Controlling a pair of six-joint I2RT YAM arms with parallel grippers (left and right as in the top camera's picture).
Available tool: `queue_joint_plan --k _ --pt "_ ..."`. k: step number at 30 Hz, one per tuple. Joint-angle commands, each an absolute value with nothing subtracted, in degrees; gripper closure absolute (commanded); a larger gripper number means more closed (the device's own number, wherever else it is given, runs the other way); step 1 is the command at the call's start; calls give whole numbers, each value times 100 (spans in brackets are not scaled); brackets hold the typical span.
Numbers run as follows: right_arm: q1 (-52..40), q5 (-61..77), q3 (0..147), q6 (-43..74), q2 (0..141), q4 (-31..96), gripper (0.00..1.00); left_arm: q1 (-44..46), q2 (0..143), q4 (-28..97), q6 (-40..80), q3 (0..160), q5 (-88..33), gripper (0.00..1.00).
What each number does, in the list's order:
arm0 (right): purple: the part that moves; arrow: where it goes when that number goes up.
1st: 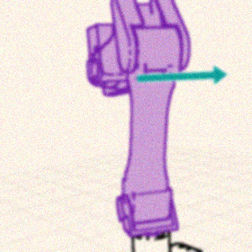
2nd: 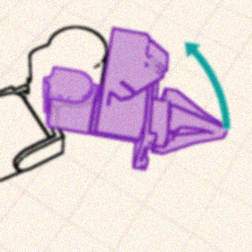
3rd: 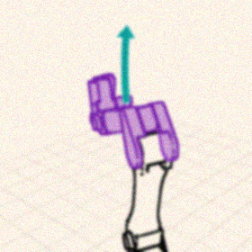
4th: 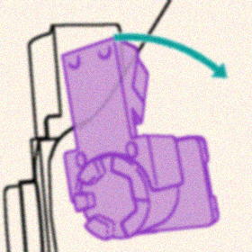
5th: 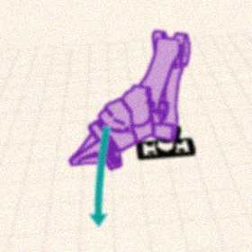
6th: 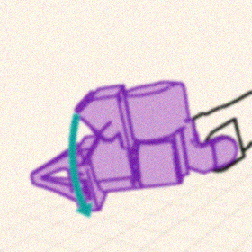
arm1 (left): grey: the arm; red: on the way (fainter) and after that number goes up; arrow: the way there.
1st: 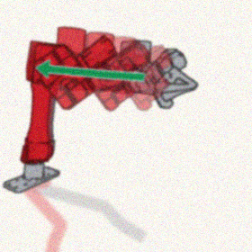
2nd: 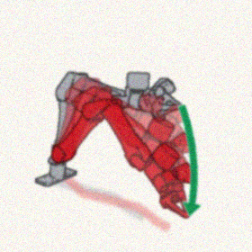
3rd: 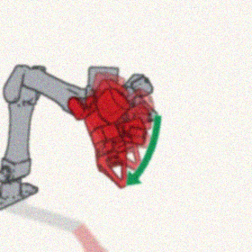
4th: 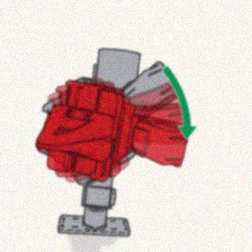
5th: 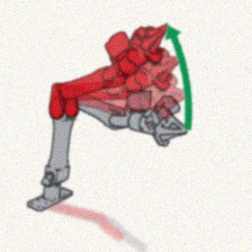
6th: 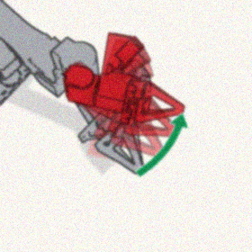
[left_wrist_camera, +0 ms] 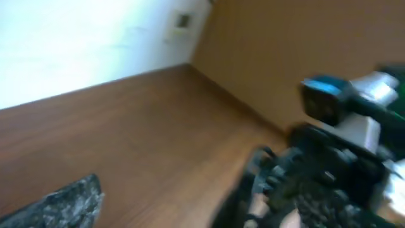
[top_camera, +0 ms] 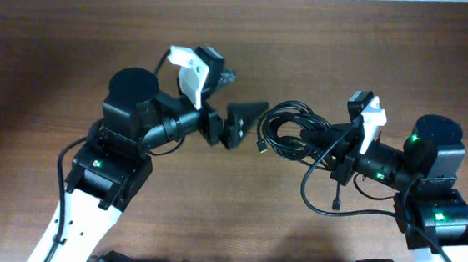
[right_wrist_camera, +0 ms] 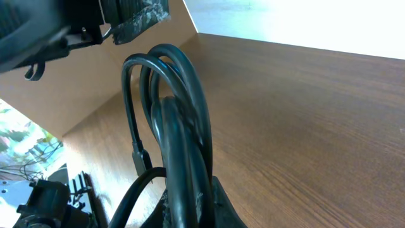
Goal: Untangle cables
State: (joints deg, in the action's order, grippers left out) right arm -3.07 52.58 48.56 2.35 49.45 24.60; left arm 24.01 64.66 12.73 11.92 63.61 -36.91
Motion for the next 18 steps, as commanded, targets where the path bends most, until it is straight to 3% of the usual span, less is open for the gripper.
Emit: queue_joint_plan --k 1,16,18 --pt "-296 5502 4884 198 4912 2309 96 2390 6416 1391 454 6466 -4744 1" --pt "-298 6110 4884 244 4912 1966 96 2812 6785 1503 421 6466 -4633 0" --pt "-296 6110 4884 244 4912 1966 96 2845 6799 1461 421 6466 -4477 12"
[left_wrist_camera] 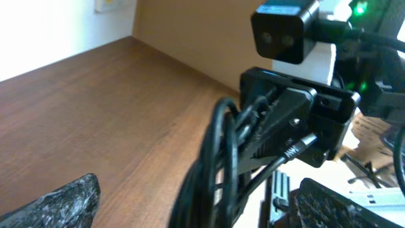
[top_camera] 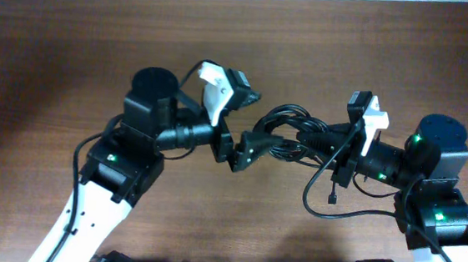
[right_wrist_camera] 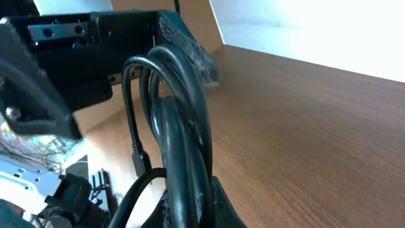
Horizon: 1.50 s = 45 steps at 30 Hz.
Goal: Untangle cables
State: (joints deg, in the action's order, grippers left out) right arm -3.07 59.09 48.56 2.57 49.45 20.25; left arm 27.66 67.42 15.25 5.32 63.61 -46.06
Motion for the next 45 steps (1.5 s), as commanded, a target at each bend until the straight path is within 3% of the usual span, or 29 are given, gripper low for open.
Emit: queue_joint_plan --k 1,3,4,6,8,14,19,33,35,45 --pt "-296 6108 4884 244 4912 1968 96 2845 6799 1411 421 6466 -4477 21" --pt "-296 6108 4884 242 4912 1968 96 2845 6799 1269 423 6466 -4477 40" --pt "-296 6108 4884 242 4912 1968 96 2845 6799 1170 423 6466 -4477 66" --pt "-296 6108 4884 242 4912 1968 96 2845 6799 1133 425 6466 -4477 87" --pt "-296 6108 4884 242 4912 1968 96 2845 6799 1118 425 6466 -4477 100" --pt "-296 6106 4884 239 4912 1968 96 2845 6799 1026 770 6466 -4480 100" --pt "-298 6088 4882 237 4917 1975 96 2845 6799 504 2585 6466 -4571 100" --pt "-296 6084 4882 174 4960 2078 96 2832 6799 -991 4397 6466 -4716 100" --pt "-296 6084 4882 145 4963 2084 96 2729 6799 -1457 5083 6466 -4718 100" --pt "-296 5931 4882 -25 4960 2276 96 1946 6796 -2233 5520 6466 -5024 100"
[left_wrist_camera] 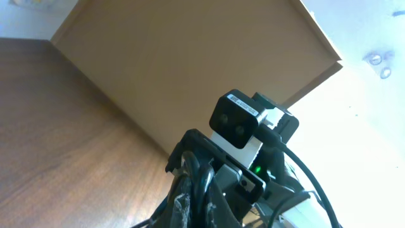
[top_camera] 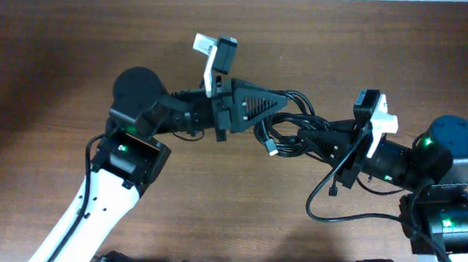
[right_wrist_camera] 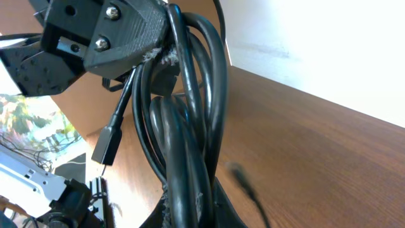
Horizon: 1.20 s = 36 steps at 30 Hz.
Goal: Untangle cables
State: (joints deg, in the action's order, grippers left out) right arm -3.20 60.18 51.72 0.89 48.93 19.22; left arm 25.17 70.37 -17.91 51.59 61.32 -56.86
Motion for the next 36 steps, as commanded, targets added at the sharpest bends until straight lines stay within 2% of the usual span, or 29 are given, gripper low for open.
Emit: queue_joint_plan --k 1,10,13,15,17,18,21,22,23,32,36 --pt "-296 5920 4882 -71 4963 2303 96 1828 6796 -2233 5756 6466 -5030 100" --pt "-298 4967 4882 -130 4960 2790 96 1044 6799 -2178 8016 6466 -5168 100" --pt "-298 4967 4882 -130 4960 2792 96 965 6801 -2182 8003 6466 -5172 100" --pt "-298 4967 4882 -128 4960 2792 96 956 6810 -2180 7609 6466 -5190 100" --pt "-296 4969 4882 -128 4960 2792 96 958 6810 -2180 7035 6466 -5343 96" --pt "-298 4971 4882 -128 4960 2790 96 958 6814 -2176 6351 6466 -5677 78" --pt "-296 5070 4882 -126 4960 2766 96 958 6816 -1979 5196 6466 -6331 33" --pt "-298 5078 4884 -126 4960 2749 96 958 6820 -1831 4737 6466 -6608 7" --pt "-298 5078 4882 -126 4960 2749 96 958 6820 -1691 4466 6466 -6770 1" --pt "-296 5485 4884 -73 4960 2517 96 1013 6820 -298 3277 6466 -7140 1" --pt "-296 5494 4884 384 4958 2263 96 1304 6820 626 2521 6466 -6910 1"
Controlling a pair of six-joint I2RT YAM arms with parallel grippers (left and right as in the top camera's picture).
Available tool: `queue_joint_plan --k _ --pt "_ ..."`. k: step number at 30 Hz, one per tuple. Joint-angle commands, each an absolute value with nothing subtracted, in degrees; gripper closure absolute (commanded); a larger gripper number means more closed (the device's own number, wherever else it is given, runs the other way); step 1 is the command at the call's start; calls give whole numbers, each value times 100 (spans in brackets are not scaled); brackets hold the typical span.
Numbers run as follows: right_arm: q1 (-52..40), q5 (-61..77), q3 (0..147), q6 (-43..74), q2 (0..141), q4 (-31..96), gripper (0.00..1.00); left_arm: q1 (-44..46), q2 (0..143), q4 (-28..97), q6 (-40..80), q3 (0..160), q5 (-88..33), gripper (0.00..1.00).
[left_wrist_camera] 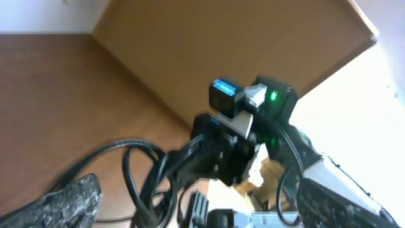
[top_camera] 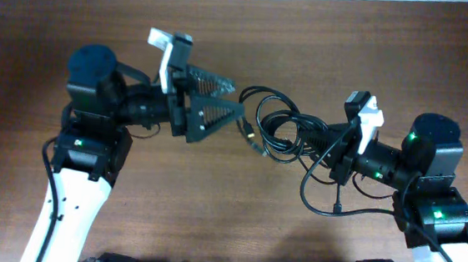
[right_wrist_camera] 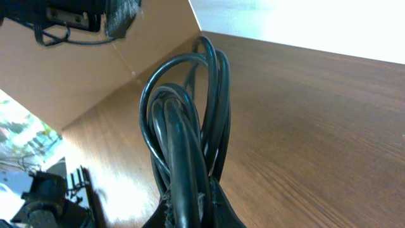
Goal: Untangle cables
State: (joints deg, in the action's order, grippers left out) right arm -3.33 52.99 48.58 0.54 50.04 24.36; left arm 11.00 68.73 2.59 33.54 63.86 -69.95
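Note:
A bundle of black cable loops (top_camera: 274, 126) hangs just above the brown table (top_camera: 225, 30), a plug end (top_camera: 251, 137) dangling at its left. My right gripper (top_camera: 315, 139) is shut on the bundle's right side; in the right wrist view the cables (right_wrist_camera: 190, 120) rise from between its fingers, where my right gripper (right_wrist_camera: 190, 201) clamps them. My left gripper (top_camera: 238, 98) stands open just left of the loops with nothing between its fingers. In the left wrist view my left gripper (left_wrist_camera: 202, 204) is spread wide, the loops (left_wrist_camera: 142, 180) ahead of it.
A thin black lead (top_camera: 329, 197) droops from the right arm toward the table's front. A brown board (left_wrist_camera: 209, 57) stands behind the table. Both arm bases sit near the front edge.
My left gripper was shut on the top of the loops. Now it is open and lies further left, apart from them. The bundle stays in my right gripper and sits a little lower.
My right gripper held the bundle throughout. My left gripper was open well left of the loops, then open right at them, then shut on them with the bundle drawn up. Now it is open again to the left, and the loops look looser.

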Motion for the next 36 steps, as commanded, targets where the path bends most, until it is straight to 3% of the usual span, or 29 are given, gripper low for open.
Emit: queue_joint_plan --k 1,12,16,17,18,19,21,22,23,30,36 --pt "-296 5616 4884 392 4958 2200 96 1380 6820 847 2447 6466 -6705 1" --pt "-296 6243 4884 395 4954 1859 96 1975 6965 1380 2091 6462 -6143 1" --pt "-296 6243 4884 395 4954 1859 96 2093 7072 1378 2091 6462 -6139 5" --pt "-298 6241 4884 395 4954 1859 96 2112 7083 1376 2091 6462 -6139 10" --pt "-296 6241 4884 392 4954 1859 96 2121 7085 1376 2091 6462 -6112 22" --pt "-296 6239 4884 392 4954 1859 96 2126 7085 1369 2093 6462 -6099 35" --pt "-296 6239 4884 392 4954 1859 96 2123 7087 1334 2095 6462 -6099 79" --pt "-296 6239 4884 392 4954 1859 96 2123 7087 1310 2119 6462 -6099 93" --pt "-296 6239 4884 392 4956 1859 96 2123 7087 1282 2224 6462 -6099 100" --pt "-296 6237 4882 388 4956 1865 96 2123 7087 707 3055 6462 -6099 100" --pt "-296 5957 4882 325 4967 2078 96 2121 7087 -351 5146 6462 -6099 100"
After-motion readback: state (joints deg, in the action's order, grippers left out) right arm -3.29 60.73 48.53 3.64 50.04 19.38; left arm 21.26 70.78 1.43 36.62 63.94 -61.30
